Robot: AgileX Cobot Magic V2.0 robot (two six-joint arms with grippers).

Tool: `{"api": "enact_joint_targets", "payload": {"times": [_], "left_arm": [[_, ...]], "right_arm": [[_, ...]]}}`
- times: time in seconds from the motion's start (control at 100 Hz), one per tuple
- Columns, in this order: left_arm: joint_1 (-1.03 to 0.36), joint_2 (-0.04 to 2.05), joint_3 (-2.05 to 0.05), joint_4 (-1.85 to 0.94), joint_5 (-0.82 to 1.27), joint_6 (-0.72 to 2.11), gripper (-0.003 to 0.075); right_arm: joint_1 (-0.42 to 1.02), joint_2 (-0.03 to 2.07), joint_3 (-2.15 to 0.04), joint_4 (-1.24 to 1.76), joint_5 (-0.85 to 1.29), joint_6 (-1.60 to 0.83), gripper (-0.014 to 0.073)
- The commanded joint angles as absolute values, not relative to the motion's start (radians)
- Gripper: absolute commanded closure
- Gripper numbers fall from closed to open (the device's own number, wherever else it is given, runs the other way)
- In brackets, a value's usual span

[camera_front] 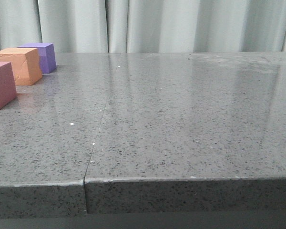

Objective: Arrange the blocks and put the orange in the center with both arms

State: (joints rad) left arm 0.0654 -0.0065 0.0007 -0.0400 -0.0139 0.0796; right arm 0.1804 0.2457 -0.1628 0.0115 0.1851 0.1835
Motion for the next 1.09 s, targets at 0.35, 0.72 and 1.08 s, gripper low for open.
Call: {"api": "enact_joint_targets", "payload": {"times": [0.35, 0.72, 1.08], "left_arm": [[0.067, -0.034, 0.041, -0.045, -0.097, 0.071, 0.0741], [0.067, -0.034, 0.041, -0.045, -0.097, 0.071, 0.0741], [0.067, -0.034, 0.041, -0.045, -0.097, 0.071, 0.0741]], "right_arm": [[0.008, 0.035, 0.011, 0.000, -0.073, 0.110, 0.0661], [0.004, -0.033, 0.011, 0.000, -0.014, 0.105, 0.0661], [0.004, -0.033, 0.011, 0.000, -0.012, 0.105, 0.0661]]}}
